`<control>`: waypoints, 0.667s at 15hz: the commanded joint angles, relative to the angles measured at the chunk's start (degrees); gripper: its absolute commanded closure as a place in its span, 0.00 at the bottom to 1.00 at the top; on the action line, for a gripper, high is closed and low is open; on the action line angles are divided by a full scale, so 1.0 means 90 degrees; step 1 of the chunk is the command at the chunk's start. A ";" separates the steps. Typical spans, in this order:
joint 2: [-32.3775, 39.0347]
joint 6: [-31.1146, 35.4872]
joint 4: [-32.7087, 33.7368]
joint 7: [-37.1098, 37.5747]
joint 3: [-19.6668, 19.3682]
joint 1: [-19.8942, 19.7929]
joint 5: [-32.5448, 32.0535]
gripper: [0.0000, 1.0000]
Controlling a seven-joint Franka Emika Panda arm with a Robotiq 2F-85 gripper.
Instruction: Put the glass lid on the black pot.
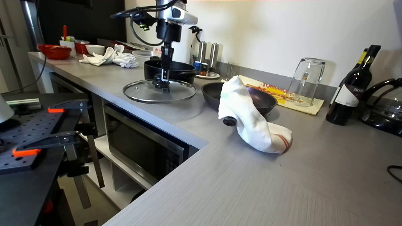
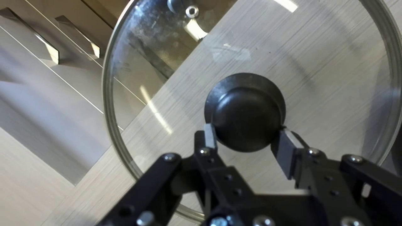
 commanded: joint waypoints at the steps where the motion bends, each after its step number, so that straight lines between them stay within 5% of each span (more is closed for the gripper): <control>1: -0.0744 -0.0285 -0.0341 0.0352 0.0158 -0.0055 -0.0322 0.77; 10: -0.1790 -0.0882 -0.0675 0.0736 0.0818 -0.0204 -0.0633 0.77</control>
